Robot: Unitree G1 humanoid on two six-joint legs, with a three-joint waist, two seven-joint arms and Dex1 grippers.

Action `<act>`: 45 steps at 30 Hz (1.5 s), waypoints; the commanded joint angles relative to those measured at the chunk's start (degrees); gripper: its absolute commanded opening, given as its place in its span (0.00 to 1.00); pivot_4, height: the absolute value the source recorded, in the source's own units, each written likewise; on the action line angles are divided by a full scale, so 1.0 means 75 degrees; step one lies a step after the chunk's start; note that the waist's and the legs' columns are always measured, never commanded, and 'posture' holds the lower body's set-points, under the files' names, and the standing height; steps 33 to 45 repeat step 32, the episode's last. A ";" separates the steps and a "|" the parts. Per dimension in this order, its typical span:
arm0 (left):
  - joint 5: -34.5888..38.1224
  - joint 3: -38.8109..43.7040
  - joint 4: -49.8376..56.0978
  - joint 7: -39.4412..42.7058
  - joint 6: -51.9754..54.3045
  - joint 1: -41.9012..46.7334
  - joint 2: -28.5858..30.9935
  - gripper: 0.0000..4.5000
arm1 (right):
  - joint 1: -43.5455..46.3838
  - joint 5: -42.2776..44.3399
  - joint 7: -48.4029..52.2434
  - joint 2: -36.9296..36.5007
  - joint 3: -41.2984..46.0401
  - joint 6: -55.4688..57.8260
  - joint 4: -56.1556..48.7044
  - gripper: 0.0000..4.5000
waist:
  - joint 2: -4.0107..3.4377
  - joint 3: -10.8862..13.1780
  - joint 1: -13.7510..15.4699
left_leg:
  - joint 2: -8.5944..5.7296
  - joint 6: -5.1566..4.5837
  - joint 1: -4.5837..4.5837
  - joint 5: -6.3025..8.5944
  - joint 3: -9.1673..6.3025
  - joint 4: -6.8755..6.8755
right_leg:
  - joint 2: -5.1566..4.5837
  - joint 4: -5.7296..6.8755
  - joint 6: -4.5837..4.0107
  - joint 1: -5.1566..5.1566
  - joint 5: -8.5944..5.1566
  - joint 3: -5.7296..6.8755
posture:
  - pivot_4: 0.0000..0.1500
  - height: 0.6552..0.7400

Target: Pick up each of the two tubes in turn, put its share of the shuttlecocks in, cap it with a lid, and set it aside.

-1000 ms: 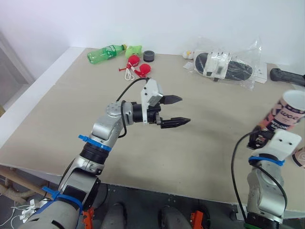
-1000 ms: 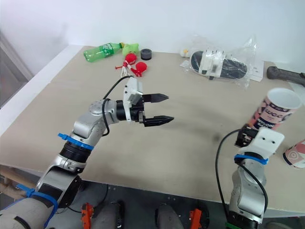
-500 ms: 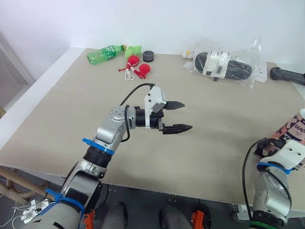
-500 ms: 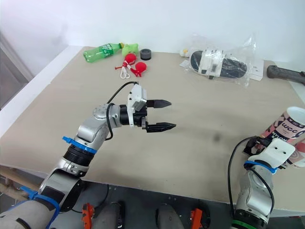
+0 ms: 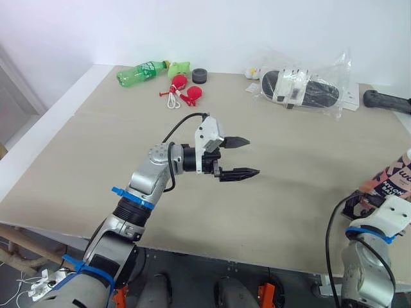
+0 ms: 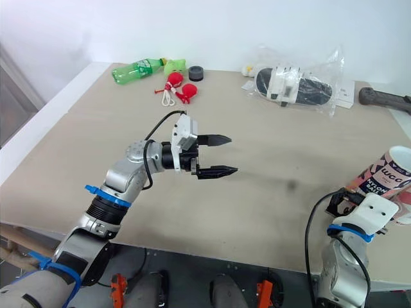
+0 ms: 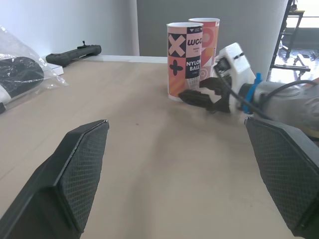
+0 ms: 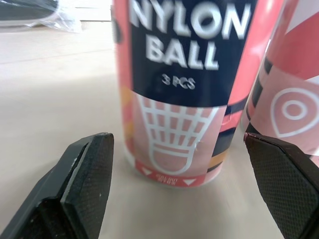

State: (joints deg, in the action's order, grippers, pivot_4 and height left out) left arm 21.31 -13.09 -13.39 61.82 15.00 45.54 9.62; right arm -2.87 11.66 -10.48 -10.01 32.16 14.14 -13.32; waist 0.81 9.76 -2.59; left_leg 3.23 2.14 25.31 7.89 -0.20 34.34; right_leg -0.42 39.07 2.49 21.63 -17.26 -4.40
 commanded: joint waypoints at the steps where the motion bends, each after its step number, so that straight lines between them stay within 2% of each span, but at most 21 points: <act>1: 0.0027 0.0170 0.0119 0.0028 -0.0158 -0.0007 0.0009 1.00 | -0.0325 0.0126 -0.0027 0.0027 0.0092 0.0298 -0.0983 0.99 | -0.0001 0.0000 0.0001 | 0.0001 0.0000 0.0000 0.0000 -0.0001 0.0000 | 0.0001 0.0000 0.0000 0.0000 0.0000 0.0001 | 1.00 1.00; 6: -0.0088 0.0527 0.0412 -0.0556 -0.0064 -0.0500 0.0329 1.00 | -0.1176 0.0797 0.1319 -0.0592 -0.0510 0.1246 -0.2443 0.99 | -0.0006 -0.0003 -0.0013 | 0.0005 0.0000 -0.0003 0.0000 0.0000 0.0002 | 0.0004 0.0000 0.0046 -0.0003 -0.0026 -0.0002 | 1.00 1.00; 11: -0.0297 0.1016 0.0904 -0.1246 0.0038 -0.1264 0.1031 1.00 | -0.1008 0.1938 0.3264 -0.2079 -0.1505 0.2440 -0.3351 0.99 | -0.0011 0.0002 -0.0030 | 0.0018 -0.0003 -0.0021 -0.0002 -0.0020 0.0006 | 0.0024 0.0007 0.0038 -0.0016 -0.0019 0.0007 | 1.00 1.00; 13: -0.0286 0.1054 0.1025 -0.1338 0.0082 -0.1399 0.1139 1.00 | -0.0927 0.2163 0.3535 -0.2351 -0.1603 0.2667 -0.3416 0.99 | -0.0007 0.0003 0.0019 | 0.0016 -0.0003 -0.0027 -0.0003 -0.0007 0.0008 | 0.0020 0.0007 0.0040 -0.0021 -0.0017 -0.0003 | 1.00 1.00; 16: -0.0455 0.1637 0.1910 -0.1878 -0.0009 -0.2719 0.1728 1.00 | 0.0108 0.2587 0.5245 -0.3286 -0.2479 0.2831 -0.2638 0.99 | 0.0001 0.0004 0.0010 | 0.0013 -0.0002 -0.0017 -0.0003 -0.0019 0.0016 | 0.0016 0.0004 0.0046 -0.0029 -0.0023 0.0009 | 1.00 1.00; 18: -0.0377 0.1863 0.2383 -0.2108 0.0076 -0.3260 0.1880 1.00 | 0.0543 0.2559 0.5731 -0.3493 -0.2805 0.2756 -0.2114 0.99 | 0.0007 0.0011 -0.0082 | 0.0014 -0.0002 -0.0038 0.0003 0.0032 0.0011 | 0.0007 -0.0001 0.0052 -0.0027 -0.0018 -0.0047 | 1.00 1.00; 23: -0.0181 0.2055 0.3039 -0.2444 0.0323 -0.3796 0.1993 1.00 | 0.1094 0.2257 0.6146 -0.3513 -0.3088 0.2292 -0.1111 0.99 | 0.0048 0.0035 0.0223 | 0.0023 -0.0001 -0.0011 0.0002 -0.0009 0.0015 | 0.0009 -0.0001 0.0040 -0.0025 -0.0026 0.0016 | 1.00 1.00; 32: -0.0031 0.2021 0.3148 -0.2333 0.0643 -0.3882 0.2206 1.00 | 0.1097 0.1988 0.5937 -0.3112 -0.3066 0.1838 -0.0836 0.99 | 0.0049 0.0035 0.0175 | 0.0014 0.0002 -0.0005 0.0001 0.0005 0.0018 | -0.0002 -0.0005 0.0046 -0.0023 -0.0024 0.0006 | 1.00 1.00; 45: -0.0031 0.2021 0.3148 -0.2333 0.0643 -0.3882 0.2206 1.00 | 0.1097 0.1988 0.5937 -0.3112 -0.3066 0.1838 -0.0836 0.99 | 0.0049 0.0035 0.0175 | 0.0014 0.0002 -0.0005 0.0001 0.0005 0.0018 | -0.0002 -0.0005 0.0046 -0.0023 -0.0024 0.0006 | 1.00 1.00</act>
